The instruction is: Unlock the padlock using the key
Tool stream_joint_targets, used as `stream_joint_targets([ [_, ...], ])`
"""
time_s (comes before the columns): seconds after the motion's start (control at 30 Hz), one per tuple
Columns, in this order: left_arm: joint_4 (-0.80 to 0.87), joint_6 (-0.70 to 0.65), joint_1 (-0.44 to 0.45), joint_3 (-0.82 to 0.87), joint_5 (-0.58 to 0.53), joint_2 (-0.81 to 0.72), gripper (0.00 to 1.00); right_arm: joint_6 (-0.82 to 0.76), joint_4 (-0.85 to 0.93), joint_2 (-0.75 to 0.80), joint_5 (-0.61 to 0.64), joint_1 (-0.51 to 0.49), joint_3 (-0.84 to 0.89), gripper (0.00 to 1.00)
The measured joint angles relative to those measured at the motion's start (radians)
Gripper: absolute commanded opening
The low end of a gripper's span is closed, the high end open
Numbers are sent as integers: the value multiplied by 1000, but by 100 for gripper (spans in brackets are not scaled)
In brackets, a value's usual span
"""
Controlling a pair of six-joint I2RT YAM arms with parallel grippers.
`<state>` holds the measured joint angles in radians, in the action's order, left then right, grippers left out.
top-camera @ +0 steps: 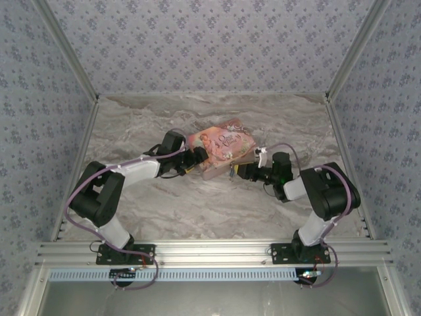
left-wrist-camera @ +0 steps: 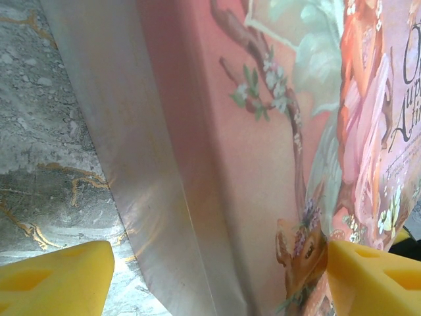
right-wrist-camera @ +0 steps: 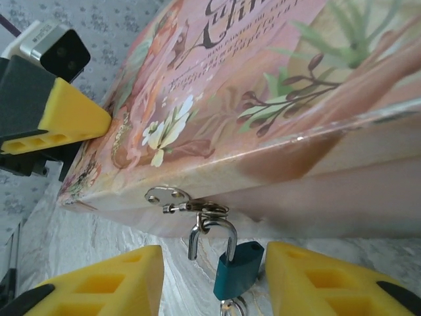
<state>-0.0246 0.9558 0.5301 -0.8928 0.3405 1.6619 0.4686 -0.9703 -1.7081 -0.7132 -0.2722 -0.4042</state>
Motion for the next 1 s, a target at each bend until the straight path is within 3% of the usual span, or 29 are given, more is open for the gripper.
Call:
stream_joint_targets([
  [0.43, 0, 0, -2, 0, -3, 0, 82, -2, -56, -140, -83, -14, -71, 53],
  [0.77, 0, 0, -3, 0, -3, 0, 82, 14, -82, -150, -116, -14, -77, 35],
  [1.0, 0, 0, -3, 0, -3, 0, 82, 13, -82, -150, -124, -9, -77, 28],
])
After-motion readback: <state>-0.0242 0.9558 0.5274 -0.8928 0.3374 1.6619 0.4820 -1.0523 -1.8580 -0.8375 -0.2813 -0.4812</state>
